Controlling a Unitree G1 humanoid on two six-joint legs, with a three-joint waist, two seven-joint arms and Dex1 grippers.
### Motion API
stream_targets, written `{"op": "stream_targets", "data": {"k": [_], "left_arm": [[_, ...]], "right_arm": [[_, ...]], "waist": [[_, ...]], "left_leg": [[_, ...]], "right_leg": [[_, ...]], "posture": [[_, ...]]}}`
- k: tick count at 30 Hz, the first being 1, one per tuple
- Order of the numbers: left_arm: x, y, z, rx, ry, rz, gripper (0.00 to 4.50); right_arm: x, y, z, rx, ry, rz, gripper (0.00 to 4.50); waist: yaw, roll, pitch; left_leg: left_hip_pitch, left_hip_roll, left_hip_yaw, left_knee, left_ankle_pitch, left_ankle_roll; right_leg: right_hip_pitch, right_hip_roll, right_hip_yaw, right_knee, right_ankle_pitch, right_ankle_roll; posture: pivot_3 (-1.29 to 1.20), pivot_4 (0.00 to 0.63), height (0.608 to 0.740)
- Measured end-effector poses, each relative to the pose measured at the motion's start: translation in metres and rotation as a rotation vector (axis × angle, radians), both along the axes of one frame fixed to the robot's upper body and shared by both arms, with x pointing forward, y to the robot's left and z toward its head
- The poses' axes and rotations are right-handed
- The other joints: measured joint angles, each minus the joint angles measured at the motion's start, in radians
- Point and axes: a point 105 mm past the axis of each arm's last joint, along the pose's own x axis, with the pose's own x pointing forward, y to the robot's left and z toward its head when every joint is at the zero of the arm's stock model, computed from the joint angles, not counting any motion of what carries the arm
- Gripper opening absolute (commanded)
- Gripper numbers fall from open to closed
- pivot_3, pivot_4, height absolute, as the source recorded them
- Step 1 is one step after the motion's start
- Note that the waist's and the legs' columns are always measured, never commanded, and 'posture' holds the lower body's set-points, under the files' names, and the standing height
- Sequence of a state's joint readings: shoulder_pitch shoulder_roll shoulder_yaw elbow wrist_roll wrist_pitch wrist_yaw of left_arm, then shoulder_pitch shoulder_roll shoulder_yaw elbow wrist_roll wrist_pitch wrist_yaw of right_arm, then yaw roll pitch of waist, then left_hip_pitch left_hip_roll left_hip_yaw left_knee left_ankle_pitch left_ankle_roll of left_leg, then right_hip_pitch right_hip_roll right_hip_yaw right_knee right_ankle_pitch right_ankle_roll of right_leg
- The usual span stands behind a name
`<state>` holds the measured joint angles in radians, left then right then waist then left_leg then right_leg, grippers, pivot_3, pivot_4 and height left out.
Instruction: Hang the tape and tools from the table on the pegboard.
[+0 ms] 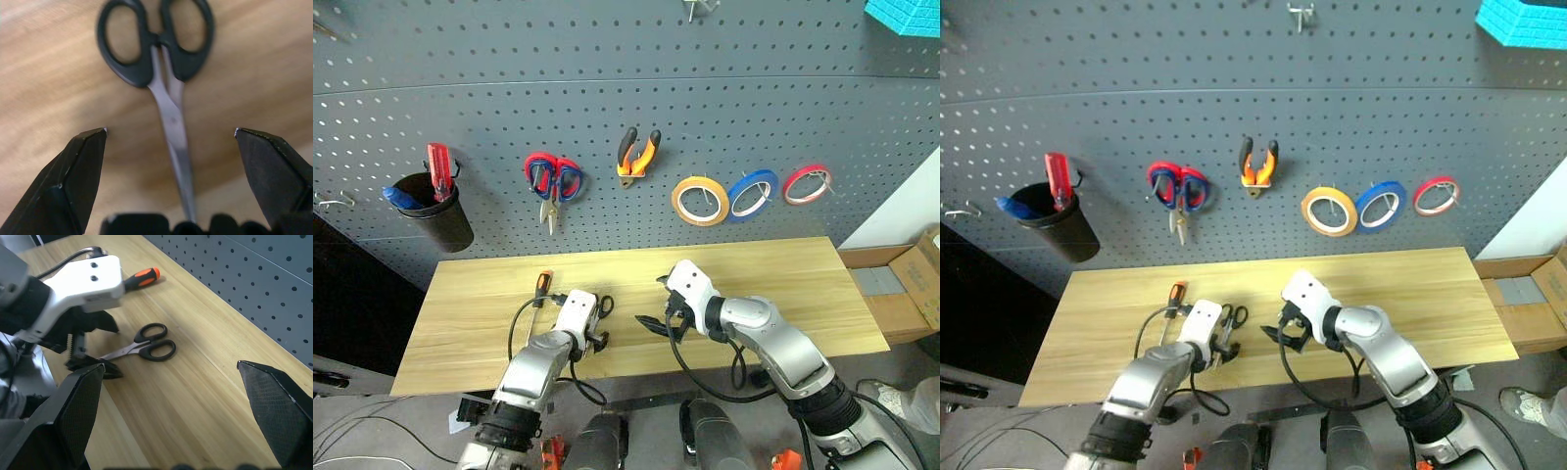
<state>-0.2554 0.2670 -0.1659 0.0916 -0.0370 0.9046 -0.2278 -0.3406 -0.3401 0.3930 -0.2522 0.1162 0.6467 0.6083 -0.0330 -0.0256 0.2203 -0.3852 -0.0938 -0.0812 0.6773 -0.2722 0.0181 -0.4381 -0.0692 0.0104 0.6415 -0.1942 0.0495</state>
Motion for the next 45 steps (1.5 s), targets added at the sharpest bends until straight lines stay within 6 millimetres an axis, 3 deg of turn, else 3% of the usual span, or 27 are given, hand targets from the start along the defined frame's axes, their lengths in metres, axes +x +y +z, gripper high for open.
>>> {"op": "stream_targets", "data": {"k": [1,4,10,15,21,29,32,36,45], "left_arm": [[0.002,-0.003,0.0,0.002,0.002,-0.006,4.5],[0.006,-0.009,0.0,0.005,0.008,-0.023,3.9],[0.004,-0.011,0.0,0.007,0.024,-0.025,1.72],[0.002,0.007,0.001,0.054,0.014,-0.021,0.08],[-0.002,0.021,0.017,0.058,-0.155,-0.116,0.09],[-0.007,0.026,0.093,-0.064,-0.639,-0.202,0.09],[-0.01,0.03,0.125,-0.08,-0.832,-0.161,0.09],[-0.016,0.033,0.149,-0.103,-0.972,-0.082,0.09],[-0.015,0.026,0.178,-0.124,-1.134,-0.084,0.09]], "right_arm": [[0.001,-0.001,0.001,0.008,0.003,-0.006,4.49],[0.003,-0.008,0.002,0.002,0.0,-0.023,4.5],[0.005,-0.014,0.002,0.008,0.016,-0.032,4.5],[0.01,-0.015,0.004,0.012,0.015,-0.035,4.5],[0.002,-0.009,0.018,0.092,0.039,0.079,4.5],[-0.016,0.004,0.049,0.13,-0.003,0.306,4.5],[-0.012,0.015,0.079,0.198,-0.092,0.345,4.5],[0.004,0.017,0.109,0.258,-0.192,0.3,4.5],[0.012,0.02,0.104,0.268,-0.185,0.3,4.5]], "waist": [[0.0,0.0,0.0],[-0.001,0.0,0.0],[-0.004,0.0,-0.001],[-0.01,0.0,-0.001],[-0.004,0.0,-0.001],[0.006,0.0,-0.001],[0.011,0.0,-0.001],[0.023,0.0,-0.002],[0.043,0.0,-0.003]], "left_leg": [[0.001,0.0,0.0,0.0,0.0,0.0],[0.002,0.0,0.0,0.0,0.0,0.0],[0.003,0.0,0.0,-0.001,0.0,0.0],[0.003,0.0,0.0,-0.001,0.0,0.0],[0.0,0.001,0.0,-0.001,-0.001,-0.002],[-0.003,0.002,-0.002,-0.002,-0.001,-0.002],[-0.005,0.001,-0.003,-0.002,-0.001,-0.002],[-0.006,0.001,-0.003,-0.002,-0.001,-0.002],[-0.009,0.001,-0.004,-0.002,-0.001,-0.002]], "right_leg": [[0.001,0.0,0.0,0.0,0.0,0.0],[0.002,0.0,0.0,-0.001,0.0,0.001],[0.003,0.0,0.001,0.0,-0.001,0.001],[0.003,0.0,0.001,0.0,-0.001,0.001],[-0.002,0.0,0.003,-0.001,0.002,-0.004],[-0.001,0.0,0.002,-0.007,0.002,-0.005],[-0.001,0.0,0.001,-0.009,0.002,-0.005],[-0.002,0.001,0.0,-0.011,0.003,-0.005],[-0.003,0.001,-0.003,-0.011,0.004,-0.005]], "posture": [[-0.11,0.224,0.74],[-0.11,0.222,0.74],[-0.1,0.213,0.74],[-0.08,0.198,0.74],[-0.05,0.177,0.74],[0.0,0.167,0.74],[0.01,0.165,0.74],[0.03,0.158,0.74],[0.04,0.153,0.74]]}}
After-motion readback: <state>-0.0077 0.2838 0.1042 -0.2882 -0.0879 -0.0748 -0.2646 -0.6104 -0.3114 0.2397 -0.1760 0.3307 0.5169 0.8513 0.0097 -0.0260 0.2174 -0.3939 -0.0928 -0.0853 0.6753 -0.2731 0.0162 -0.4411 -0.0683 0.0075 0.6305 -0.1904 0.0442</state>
